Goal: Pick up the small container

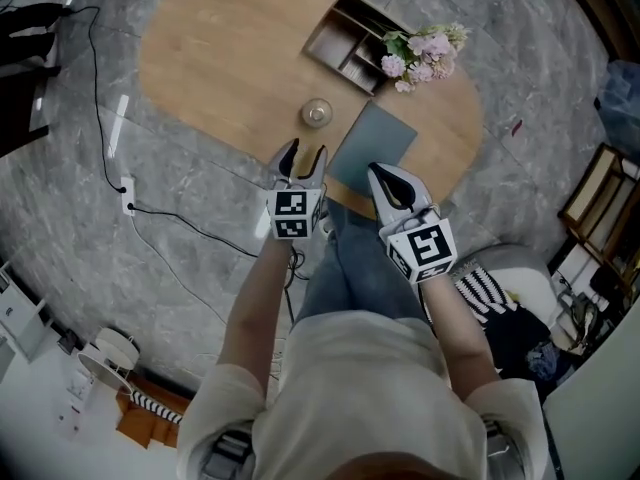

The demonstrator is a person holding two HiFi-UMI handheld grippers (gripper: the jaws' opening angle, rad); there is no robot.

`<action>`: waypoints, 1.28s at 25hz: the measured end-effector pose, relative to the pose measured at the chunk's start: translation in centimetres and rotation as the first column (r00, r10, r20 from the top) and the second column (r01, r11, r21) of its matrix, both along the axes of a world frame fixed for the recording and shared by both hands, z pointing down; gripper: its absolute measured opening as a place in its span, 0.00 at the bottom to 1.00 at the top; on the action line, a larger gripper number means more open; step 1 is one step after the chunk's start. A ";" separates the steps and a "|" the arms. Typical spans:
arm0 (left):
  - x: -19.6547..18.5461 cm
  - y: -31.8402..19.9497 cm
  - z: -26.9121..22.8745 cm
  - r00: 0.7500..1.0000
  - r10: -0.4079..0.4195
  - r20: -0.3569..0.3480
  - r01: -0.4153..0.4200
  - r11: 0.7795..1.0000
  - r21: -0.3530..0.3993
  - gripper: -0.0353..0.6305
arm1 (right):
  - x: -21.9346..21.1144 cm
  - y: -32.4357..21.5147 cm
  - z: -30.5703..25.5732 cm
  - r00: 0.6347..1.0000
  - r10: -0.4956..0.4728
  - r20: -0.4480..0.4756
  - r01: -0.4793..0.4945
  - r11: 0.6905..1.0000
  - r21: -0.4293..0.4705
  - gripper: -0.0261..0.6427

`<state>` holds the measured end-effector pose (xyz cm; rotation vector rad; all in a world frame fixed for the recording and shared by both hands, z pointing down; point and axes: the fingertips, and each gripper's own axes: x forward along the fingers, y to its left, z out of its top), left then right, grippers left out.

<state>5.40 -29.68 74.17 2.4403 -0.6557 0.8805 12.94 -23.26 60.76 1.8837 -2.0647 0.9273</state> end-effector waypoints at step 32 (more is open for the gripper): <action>6.7 -4.6 12.2 0.983 0.121 0.136 -0.143 0.975 0.171 0.57 | 3.8 -1.3 8.4 0.993 0.108 0.051 -0.103 0.990 -0.099 0.04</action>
